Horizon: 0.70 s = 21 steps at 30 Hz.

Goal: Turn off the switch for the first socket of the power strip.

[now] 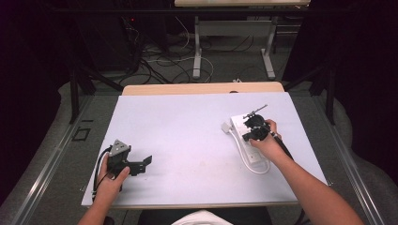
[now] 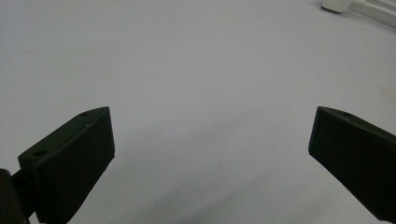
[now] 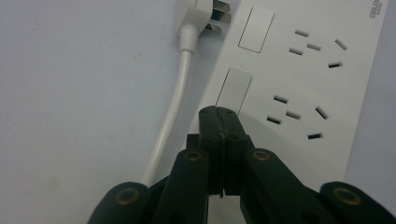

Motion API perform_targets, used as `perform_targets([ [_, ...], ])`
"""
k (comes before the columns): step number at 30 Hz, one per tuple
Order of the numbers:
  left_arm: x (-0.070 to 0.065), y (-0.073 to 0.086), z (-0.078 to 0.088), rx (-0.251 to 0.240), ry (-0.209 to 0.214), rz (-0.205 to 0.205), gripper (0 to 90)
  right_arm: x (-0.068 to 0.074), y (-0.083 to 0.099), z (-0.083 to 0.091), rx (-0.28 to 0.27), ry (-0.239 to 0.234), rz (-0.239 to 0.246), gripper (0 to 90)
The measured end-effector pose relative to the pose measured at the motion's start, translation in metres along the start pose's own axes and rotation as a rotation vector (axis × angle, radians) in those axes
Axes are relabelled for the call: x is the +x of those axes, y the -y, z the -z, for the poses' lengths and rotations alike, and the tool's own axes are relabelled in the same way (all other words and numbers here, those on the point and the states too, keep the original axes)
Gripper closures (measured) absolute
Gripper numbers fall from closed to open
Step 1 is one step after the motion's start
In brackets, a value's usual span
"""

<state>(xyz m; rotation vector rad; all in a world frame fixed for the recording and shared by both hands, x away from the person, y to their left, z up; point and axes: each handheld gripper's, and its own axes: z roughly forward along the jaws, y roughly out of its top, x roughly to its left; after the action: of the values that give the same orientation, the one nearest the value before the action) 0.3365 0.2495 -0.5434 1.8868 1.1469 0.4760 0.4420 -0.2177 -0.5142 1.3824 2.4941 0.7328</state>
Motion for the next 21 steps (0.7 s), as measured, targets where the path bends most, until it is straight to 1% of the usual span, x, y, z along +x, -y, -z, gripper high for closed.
perform_targets([
  [1,0.0,0.0,-0.0001,0.001,-0.001,0.001,0.2,0.0003,0.0003,-0.0005,-0.006,-0.001,-0.001,90.0],
  [3,-0.0003,0.0001,-0.0002,0.003,-0.001,-0.001,0.2,0.0006,0.0003,0.0005,0.005,0.002,0.002,90.0],
  [5,0.0,0.0001,-0.0001,0.005,-0.003,-0.012,0.2,0.0009,0.0005,0.0007,0.006,0.001,0.004,90.0],
  [9,-0.0005,0.0004,0.0001,0.002,-0.001,0.0,0.2,0.0019,0.0004,0.0011,0.005,0.003,0.005,90.0],
  [10,-0.0005,0.0004,0.0003,0.002,-0.002,-0.002,0.2,0.002,0.0003,0.0011,0.006,0.006,0.002,90.0],
  [11,-0.0007,0.0005,0.0006,0.003,-0.002,0.0,0.2,0.0037,0.0002,0.0017,0.008,0.012,-0.02,90.0],
  [12,-0.0004,0.0003,0.0009,0.004,-0.003,-0.009,0.2,0.0025,-0.0001,0.0022,0.011,0.007,-0.005,90.0],
  [13,-0.0005,0.0003,0.0009,0.004,-0.001,-0.009,0.2,0.0025,-0.0002,0.0027,0.01,0.005,-0.006,90.0],
  [14,-0.0005,0.0003,0.0007,0.003,0.0,-0.011,0.2,0.0026,0.0003,0.0018,-0.01,0.003,-0.012,90.0],
  [15,-0.0003,0.0002,0.0007,0.004,0.001,-0.016,0.2,0.0026,0.0,0.0032,0.0,0.012,-0.013,90.0],
  [16,-0.0004,0.0002,0.0008,0.006,0.002,-0.016,0.2,0.0015,0.0003,0.0042,-0.004,0.005,-0.003,89.9],
  [17,-0.0005,0.0001,0.0007,0.003,0.003,-0.015,0.2,0.0007,0.0006,0.0037,-0.022,-0.004,-0.001,89.7],
  [18,-0.0004,0.0001,0.0006,0.002,0.003,-0.015,0.2,0.0015,0.0,0.0051,-0.006,0.014,-0.018,89.6],
  [19,-0.0003,0.0,0.0005,0.002,0.004,-0.015,0.2,0.0006,0.0004,0.0059,-0.009,0.002,-0.01,89.5],
  [20,-0.0008,0.0001,0.0005,0.002,0.004,-0.009,0.2,-0.0001,0.0006,0.0061,-0.017,0.004,-0.007,89.2],
  [21,-0.001,0.0001,0.0004,0.001,0.004,-0.006,0.2,-0.0004,0.0005,0.0069,-0.014,0.003,-0.01,89.0],
])
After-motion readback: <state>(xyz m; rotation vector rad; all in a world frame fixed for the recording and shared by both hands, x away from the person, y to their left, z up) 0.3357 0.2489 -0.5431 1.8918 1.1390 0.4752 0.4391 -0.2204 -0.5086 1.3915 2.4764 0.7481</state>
